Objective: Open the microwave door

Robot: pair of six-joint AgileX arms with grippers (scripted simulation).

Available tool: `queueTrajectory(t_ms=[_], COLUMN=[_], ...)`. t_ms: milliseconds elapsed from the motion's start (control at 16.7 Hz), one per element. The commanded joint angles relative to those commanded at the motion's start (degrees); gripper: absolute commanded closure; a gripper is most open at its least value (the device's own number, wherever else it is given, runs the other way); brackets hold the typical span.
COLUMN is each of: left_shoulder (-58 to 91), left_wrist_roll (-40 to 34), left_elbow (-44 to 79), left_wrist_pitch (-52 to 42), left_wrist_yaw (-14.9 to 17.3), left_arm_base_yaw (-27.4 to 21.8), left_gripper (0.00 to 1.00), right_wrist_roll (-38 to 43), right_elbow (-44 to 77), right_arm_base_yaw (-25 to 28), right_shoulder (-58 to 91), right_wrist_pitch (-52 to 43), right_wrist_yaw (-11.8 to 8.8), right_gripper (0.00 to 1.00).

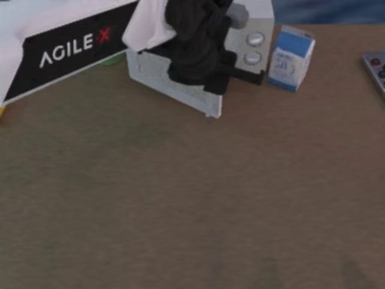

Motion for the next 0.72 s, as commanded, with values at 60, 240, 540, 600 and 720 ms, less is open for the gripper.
queueTrajectory(t_ms=[60, 240, 540, 600, 720], left_shoulder=[0.0, 0.06, -3.98, -4.62, -5.01], left_wrist_roll=[0.0, -0.05, 5.57, 6.6, 7.27], left_elbow=[0.0, -0.37, -5.66, -6.62, -7.29], left_wrist_pitch=[0.0, 0.08, 2.25, 2.59, 2.78], left_wrist_yaw=[0.0, 0.43, 3.26, 3.8, 4.17], left_arm_base_yaw=[0.0, -0.32, 1.33, 1.61, 1.8], left_gripper=[1.0, 1.0, 1.0, 1.0, 1.0], right_wrist_roll=[0.0, 0.0, 0.0, 0.0, 0.0], right_elbow=[0.0, 0.0, 0.0, 0.0, 0.0], right_arm_base_yaw=[0.0, 0.0, 0.0, 0.0, 0.0], right_shoulder=[0.0, 0.0, 0.0, 0.0, 0.0], right_wrist_pitch=[0.0, 0.0, 0.0, 0.0, 0.0], right_wrist_yaw=[0.0, 0.0, 0.0, 0.0, 0.0], right_gripper=[0.0, 0.0, 0.0, 0.0, 0.0])
